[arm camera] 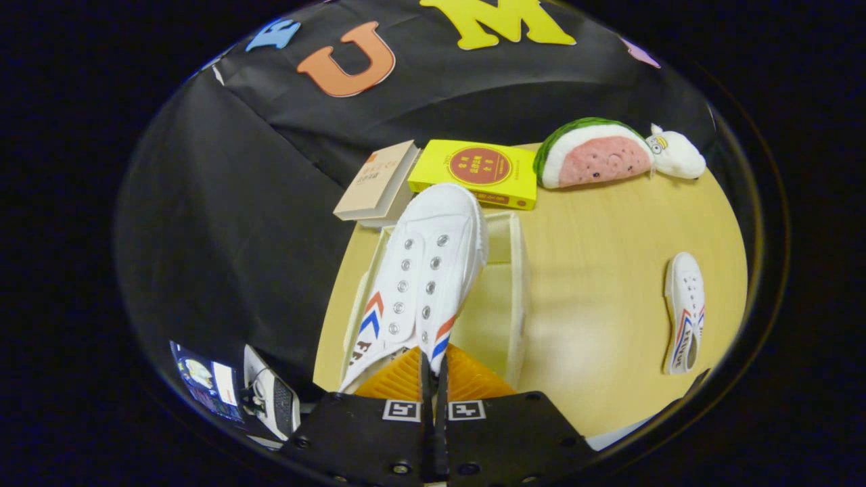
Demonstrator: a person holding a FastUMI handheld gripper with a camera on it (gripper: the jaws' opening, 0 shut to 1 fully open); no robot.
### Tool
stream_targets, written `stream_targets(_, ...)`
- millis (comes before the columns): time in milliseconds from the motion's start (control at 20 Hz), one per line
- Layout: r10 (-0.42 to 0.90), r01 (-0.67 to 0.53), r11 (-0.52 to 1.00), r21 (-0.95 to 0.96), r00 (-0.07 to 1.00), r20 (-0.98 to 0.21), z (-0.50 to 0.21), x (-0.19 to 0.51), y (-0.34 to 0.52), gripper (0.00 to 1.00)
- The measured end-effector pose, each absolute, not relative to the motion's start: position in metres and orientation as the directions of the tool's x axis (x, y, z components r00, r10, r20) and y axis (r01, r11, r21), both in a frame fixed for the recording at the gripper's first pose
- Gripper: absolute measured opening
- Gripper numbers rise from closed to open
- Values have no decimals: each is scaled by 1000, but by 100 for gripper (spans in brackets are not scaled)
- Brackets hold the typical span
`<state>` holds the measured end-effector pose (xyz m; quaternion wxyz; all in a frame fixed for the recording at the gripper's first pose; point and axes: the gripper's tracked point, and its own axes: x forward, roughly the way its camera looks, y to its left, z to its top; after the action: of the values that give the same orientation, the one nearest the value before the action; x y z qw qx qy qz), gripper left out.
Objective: Open the storage box then place both shoes into the box .Put the left shoe in first, then the right shoe, with the right side of both shoes facing outward in a uniform manner.
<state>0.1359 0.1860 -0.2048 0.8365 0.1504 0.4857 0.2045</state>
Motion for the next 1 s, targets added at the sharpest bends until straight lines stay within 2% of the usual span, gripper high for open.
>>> stream_targets(150,442,-166,894,415,469,-764,-230,142,219,0)
stream_targets(650,334,-105,942,318,362,-870,-305,138,258,0)
stream_targets(1000,277,-161,959,235,331,-902,-328,159,266,0)
